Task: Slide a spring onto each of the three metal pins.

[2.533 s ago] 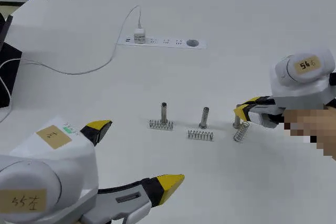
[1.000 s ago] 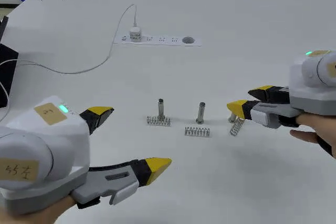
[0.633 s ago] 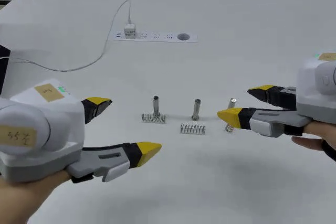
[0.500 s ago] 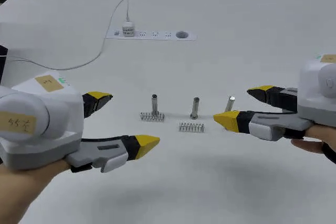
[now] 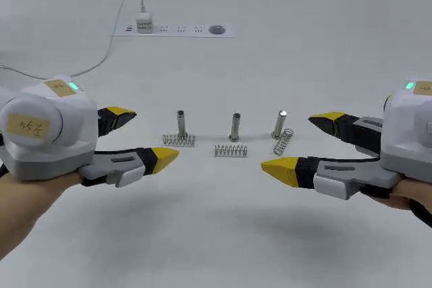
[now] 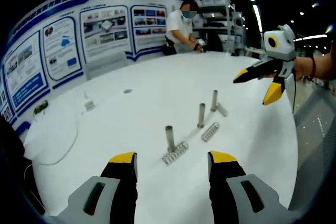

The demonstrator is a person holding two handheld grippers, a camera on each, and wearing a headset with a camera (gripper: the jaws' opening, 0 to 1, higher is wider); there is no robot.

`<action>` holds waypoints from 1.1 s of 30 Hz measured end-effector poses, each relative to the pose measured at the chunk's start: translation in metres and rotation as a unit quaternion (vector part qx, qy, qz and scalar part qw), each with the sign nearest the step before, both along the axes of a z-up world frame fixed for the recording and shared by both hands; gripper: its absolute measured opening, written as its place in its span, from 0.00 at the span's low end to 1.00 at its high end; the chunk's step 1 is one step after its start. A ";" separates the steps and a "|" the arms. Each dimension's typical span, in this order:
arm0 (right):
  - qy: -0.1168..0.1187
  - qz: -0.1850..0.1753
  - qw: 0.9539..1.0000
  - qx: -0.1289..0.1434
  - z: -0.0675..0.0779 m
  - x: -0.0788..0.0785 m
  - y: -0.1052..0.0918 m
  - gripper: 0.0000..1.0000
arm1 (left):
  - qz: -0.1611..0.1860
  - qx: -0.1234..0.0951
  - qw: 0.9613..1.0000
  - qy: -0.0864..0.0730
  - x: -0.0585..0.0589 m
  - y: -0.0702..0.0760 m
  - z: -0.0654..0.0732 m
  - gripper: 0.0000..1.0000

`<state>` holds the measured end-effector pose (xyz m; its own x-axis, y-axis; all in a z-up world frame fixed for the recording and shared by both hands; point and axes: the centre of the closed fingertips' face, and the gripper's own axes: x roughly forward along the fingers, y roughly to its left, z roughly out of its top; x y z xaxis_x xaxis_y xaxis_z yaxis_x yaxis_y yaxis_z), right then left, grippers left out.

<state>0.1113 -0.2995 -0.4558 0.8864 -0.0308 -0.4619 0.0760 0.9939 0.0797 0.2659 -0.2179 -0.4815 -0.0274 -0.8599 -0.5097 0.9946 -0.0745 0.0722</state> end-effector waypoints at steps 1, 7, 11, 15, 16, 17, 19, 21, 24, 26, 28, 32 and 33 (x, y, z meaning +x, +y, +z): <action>0.001 -0.001 1.000 0.002 0.000 -0.001 0.000 0.70 | -0.002 0.005 1.000 -0.006 0.003 -0.001 -0.003 0.53; 0.002 -0.016 1.000 0.012 -0.002 -0.005 0.002 0.68 | -0.028 0.009 0.999 -0.020 0.006 -0.010 -0.018 0.46; -0.005 -0.026 0.999 0.031 -0.004 -0.007 0.006 0.68 | -0.054 0.011 0.998 -0.028 0.004 -0.015 -0.025 0.38; -0.002 -0.028 0.999 0.041 -0.007 -0.009 0.010 0.68 | -0.069 0.023 0.997 -0.023 0.003 -0.020 -0.034 0.38; -0.001 -0.028 0.999 0.046 -0.008 -0.011 0.012 0.68 | -0.068 0.031 0.997 -0.022 0.004 -0.021 -0.038 0.38; -0.001 -0.028 0.998 0.048 -0.009 -0.011 0.013 0.68 | -0.068 0.029 0.997 -0.022 0.004 -0.022 -0.039 0.38; 0.001 -0.028 0.998 0.053 -0.011 -0.014 0.015 0.68 | -0.068 0.033 0.997 -0.005 0.003 -0.024 -0.044 0.36; 0.004 -0.030 0.998 0.055 -0.013 -0.016 0.016 0.68 | -0.071 0.031 0.997 0.001 0.003 -0.027 -0.047 0.35; 0.012 -0.037 0.997 0.060 -0.018 -0.020 0.015 0.68 | -0.078 0.032 0.996 0.012 0.001 -0.030 -0.049 0.33; 0.012 -0.042 0.997 0.066 -0.019 -0.021 0.014 0.67 | -0.082 0.027 0.996 0.021 -0.001 -0.031 -0.049 0.32; 0.008 -0.046 0.996 0.076 -0.018 -0.022 0.014 0.67 | -0.087 0.027 0.996 0.024 -0.001 -0.032 -0.049 0.31; 0.011 -0.052 0.996 0.074 -0.019 -0.024 0.012 0.67 | -0.098 0.031 0.994 0.040 -0.005 -0.033 -0.051 0.30; 0.011 -0.054 0.996 0.077 -0.020 -0.024 0.012 0.66 | -0.102 0.031 0.993 0.040 -0.006 -0.033 -0.051 0.30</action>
<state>0.0873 -0.2873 -0.4756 0.8714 -0.0533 -0.4877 0.1854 0.9561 0.2268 0.2598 -0.2511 -0.5328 -0.2417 -0.7991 -0.5504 0.9605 -0.2778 -0.0183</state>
